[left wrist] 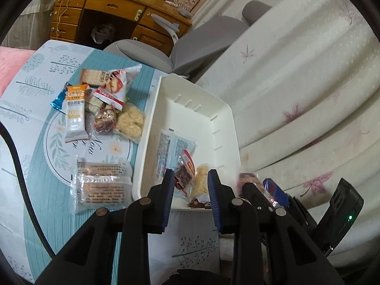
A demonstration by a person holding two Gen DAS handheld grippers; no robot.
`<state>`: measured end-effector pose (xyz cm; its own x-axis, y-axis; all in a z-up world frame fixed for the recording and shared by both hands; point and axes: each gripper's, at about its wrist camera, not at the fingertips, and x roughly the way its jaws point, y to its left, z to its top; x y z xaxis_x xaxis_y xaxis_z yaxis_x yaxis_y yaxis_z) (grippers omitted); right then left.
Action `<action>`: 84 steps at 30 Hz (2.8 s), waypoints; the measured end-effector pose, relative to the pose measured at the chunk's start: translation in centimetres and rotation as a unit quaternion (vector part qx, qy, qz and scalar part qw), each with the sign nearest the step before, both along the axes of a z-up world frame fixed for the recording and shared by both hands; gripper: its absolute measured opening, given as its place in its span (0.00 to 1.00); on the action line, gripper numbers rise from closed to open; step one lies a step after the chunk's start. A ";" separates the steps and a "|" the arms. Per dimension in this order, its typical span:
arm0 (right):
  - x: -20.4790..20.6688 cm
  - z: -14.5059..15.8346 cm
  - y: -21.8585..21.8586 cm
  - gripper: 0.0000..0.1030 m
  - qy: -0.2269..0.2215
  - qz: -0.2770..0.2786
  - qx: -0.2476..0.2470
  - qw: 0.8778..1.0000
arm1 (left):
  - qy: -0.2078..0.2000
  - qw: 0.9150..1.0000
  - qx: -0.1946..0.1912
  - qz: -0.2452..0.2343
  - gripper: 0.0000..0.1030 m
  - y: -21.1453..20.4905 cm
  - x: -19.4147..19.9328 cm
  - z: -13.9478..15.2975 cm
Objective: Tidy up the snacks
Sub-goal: 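Carry the pastry bag and peanut bag into the white box, opening both grippers, then withdraw both grippers from the box toward the OATS bar and clear wafer bag, then grasp the orange OATS bar with the left gripper while the right gripper grasps the clear printed wafer bag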
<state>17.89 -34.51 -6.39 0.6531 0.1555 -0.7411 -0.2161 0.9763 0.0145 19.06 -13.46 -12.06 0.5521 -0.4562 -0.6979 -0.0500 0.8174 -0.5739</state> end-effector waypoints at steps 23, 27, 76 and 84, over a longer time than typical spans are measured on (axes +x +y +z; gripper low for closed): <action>0.8 -4.0 -0.8 0.76 0.135 -0.086 0.053 0.986 | 0.073 0.995 0.065 -0.013 0.68 3.3 -2.2 -2.3; 0.4 -4.4 -0.4 0.76 0.165 -0.118 0.069 0.977 | 0.081 0.993 0.076 -0.030 0.69 5.0 -2.8 -2.5; 0.2 -14.9 14.0 0.83 0.355 -0.494 0.299 0.735 | 0.146 0.955 0.185 -0.179 0.88 19.3 11.3 -9.0; 1.0 -16.4 14.2 0.83 0.345 -0.522 0.295 0.722 | 0.158 0.957 0.181 -0.161 0.88 17.5 14.4 -11.5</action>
